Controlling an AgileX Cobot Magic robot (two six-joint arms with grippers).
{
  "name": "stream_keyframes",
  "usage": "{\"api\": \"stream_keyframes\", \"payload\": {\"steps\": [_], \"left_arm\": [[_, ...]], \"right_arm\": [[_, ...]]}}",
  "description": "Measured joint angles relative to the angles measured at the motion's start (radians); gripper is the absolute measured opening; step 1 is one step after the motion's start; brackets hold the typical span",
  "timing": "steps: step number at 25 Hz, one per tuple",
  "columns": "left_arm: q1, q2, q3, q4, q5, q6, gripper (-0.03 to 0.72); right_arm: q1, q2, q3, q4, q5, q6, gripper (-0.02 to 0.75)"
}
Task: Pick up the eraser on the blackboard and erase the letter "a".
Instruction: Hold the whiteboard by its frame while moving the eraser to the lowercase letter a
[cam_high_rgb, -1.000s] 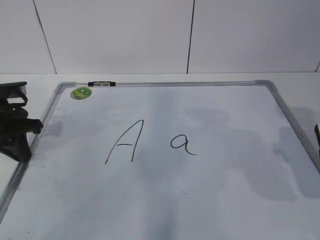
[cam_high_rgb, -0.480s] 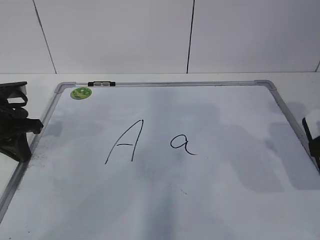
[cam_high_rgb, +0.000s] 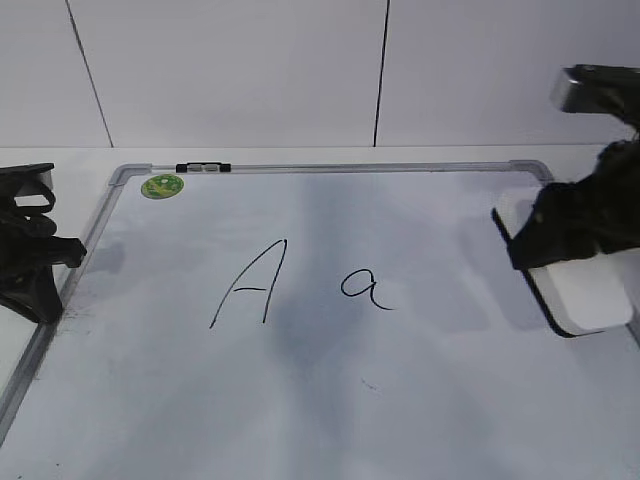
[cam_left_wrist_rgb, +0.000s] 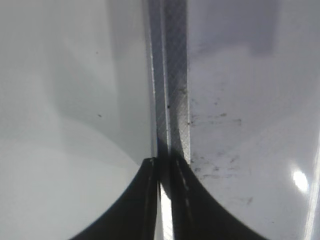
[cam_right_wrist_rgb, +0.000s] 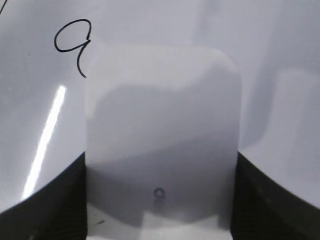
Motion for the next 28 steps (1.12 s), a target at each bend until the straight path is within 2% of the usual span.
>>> {"api": "stream_keyframes", "payload": {"steps": [7, 11, 22, 28], "left_arm": [[0.000, 0.000, 0.000, 0.000, 0.002, 0.000, 0.043], [0.000, 0.000, -0.001, 0.000, 0.002, 0.000, 0.043], [0.000, 0.000, -0.001, 0.000, 0.003, 0.000, 0.043], [0.000, 0.000, -0.001, 0.002, 0.003, 0.000, 0.043]], "right_arm": [[0.136, 0.229, -0.146, -0.029, 0.010, 0.000, 0.517], [0.185, 0.343, -0.242, -0.052, 0.039, 0.000, 0.517], [0.222, 0.589, -0.567, -0.095, 0.197, 0.000, 0.517], [0.225, 0.654, -0.604, -0.114, 0.212, 0.000, 0.517]]}}
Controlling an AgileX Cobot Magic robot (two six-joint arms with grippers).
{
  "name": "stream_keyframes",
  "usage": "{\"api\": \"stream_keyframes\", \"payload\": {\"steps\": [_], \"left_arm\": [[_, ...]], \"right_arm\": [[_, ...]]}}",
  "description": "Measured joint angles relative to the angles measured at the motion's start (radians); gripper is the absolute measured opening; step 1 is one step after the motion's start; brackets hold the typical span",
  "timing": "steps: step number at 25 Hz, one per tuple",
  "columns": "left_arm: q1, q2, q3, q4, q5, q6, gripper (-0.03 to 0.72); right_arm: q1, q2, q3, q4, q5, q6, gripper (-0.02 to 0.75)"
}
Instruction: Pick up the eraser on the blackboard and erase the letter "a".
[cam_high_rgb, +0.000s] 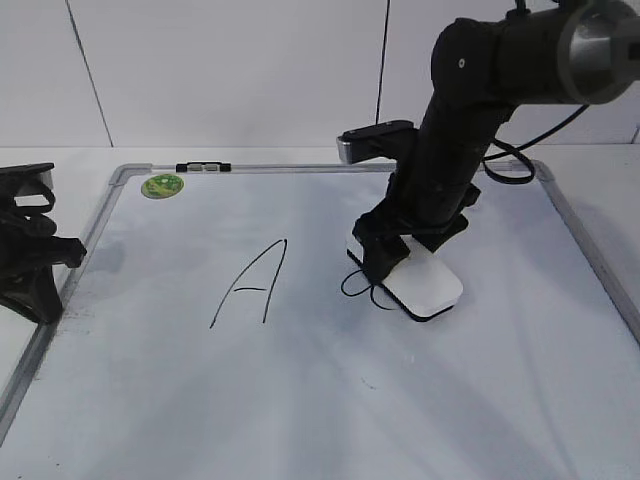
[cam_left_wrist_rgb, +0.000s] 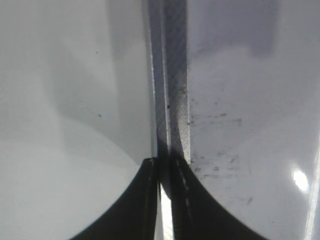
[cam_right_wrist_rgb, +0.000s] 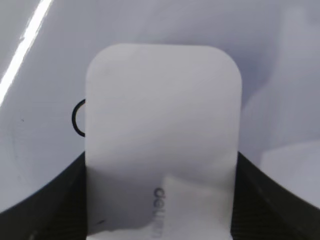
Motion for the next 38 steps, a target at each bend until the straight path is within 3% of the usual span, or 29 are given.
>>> {"api": "stream_keyframes", "payload": {"steps": [29, 38], "left_arm": [[0.000, 0.000, 0.000, 0.000, 0.002, -0.001, 0.043], [0.000, 0.000, 0.000, 0.001, 0.002, -0.001, 0.043]], "right_arm": [[0.002, 0.032, -0.006, -0.015, -0.061, 0.002, 0.517], [0.107, 0.034, -0.006, -0.023, -0.059, 0.000, 0.517]]}}
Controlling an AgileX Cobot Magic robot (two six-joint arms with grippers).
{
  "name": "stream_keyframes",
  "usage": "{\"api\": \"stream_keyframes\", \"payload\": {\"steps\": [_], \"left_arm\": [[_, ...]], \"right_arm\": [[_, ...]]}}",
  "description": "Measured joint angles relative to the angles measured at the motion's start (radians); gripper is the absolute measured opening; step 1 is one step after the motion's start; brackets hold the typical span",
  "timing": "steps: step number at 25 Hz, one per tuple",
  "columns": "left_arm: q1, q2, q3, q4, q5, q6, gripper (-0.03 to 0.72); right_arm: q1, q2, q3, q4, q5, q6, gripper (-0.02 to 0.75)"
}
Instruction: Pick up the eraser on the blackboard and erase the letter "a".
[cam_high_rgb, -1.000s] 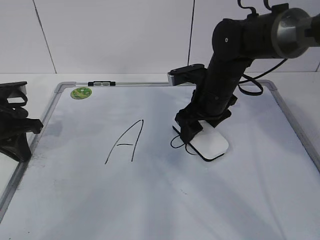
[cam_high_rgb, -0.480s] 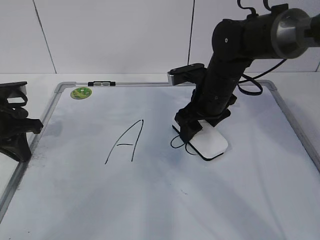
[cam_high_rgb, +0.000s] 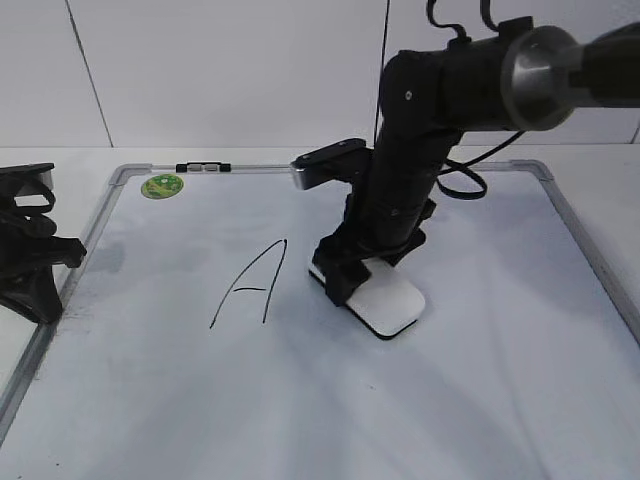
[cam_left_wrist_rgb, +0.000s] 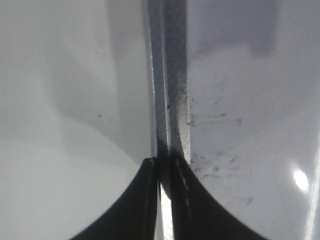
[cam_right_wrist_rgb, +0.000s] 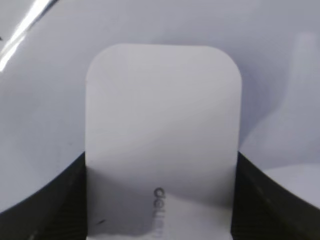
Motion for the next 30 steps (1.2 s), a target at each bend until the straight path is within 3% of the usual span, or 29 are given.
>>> {"api": "stream_keyframes", "payload": {"steps": [9, 13, 24, 30], "left_arm": [[0.000, 0.000, 0.000, 0.000, 0.000, 0.000, 0.043], [0.000, 0.000, 0.000, 0.000, 0.000, 0.000, 0.043], [0.000, 0.000, 0.000, 0.002, 0.000, -0.001, 0.043], [0.000, 0.000, 0.000, 0.003, 0.000, -0.001, 0.043]], "right_arm": [[0.064, 0.000, 0.000, -0.029, 0.004, 0.003, 0.517], [0.040, 0.000, 0.000, -0.046, 0.002, 0.038, 0.517], [-0.138, 0.000, -0.002, -0.069, -0.009, 0.063, 0.517], [-0.114, 0.000, -0.002, -0.081, -0.009, 0.067, 0.517]]}}
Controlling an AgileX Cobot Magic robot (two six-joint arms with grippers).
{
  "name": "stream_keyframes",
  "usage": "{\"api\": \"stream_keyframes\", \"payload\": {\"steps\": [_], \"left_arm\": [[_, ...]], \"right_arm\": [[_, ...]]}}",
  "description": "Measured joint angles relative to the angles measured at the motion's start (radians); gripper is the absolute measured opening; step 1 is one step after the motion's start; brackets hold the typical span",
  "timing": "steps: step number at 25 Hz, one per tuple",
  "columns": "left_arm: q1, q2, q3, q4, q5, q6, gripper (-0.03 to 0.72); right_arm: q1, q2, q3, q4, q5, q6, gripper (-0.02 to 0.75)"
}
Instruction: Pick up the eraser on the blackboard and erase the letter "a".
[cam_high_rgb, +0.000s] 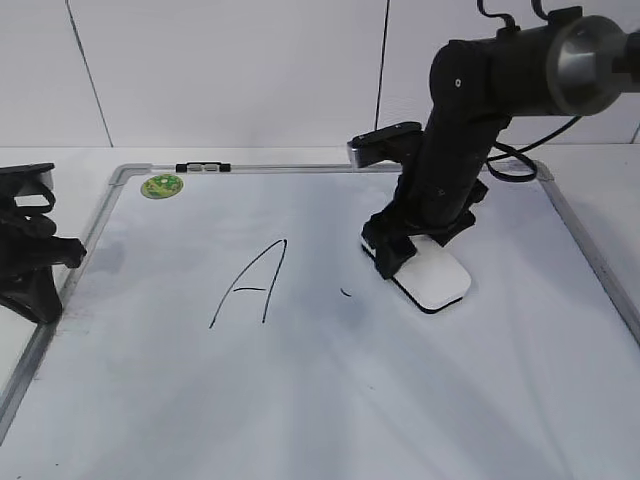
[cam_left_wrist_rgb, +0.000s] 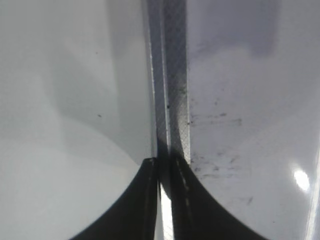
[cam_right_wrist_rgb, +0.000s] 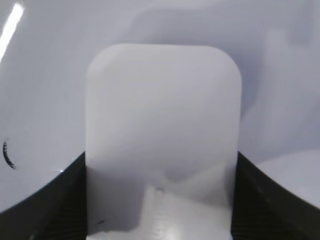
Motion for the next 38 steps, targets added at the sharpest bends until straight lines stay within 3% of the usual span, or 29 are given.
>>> {"api": "stream_keyframes", "payload": {"steps": [10, 15, 21, 33, 38], "left_arm": [[0.000, 0.000, 0.000, 0.002, 0.000, 0.000, 0.043], [0.000, 0.000, 0.000, 0.002, 0.000, 0.000, 0.043], [0.000, 0.000, 0.000, 0.002, 0.000, 0.000, 0.043], [0.000, 0.000, 0.000, 0.002, 0.000, 0.000, 0.043], [0.000, 0.000, 0.000, 0.002, 0.000, 0.000, 0.043]], "right_arm": [[0.182, 0.000, 0.000, 0.011, 0.014, 0.000, 0.515], [0.225, 0.000, 0.000, 0.015, 0.021, 0.000, 0.515], [0.213, 0.000, 0.000, -0.036, 0.022, 0.035, 0.515], [0.041, 0.000, 0.000, -0.050, 0.016, 0.048, 0.515], [0.028, 0.000, 0.000, -0.058, 0.016, 0.056, 0.515]]}}
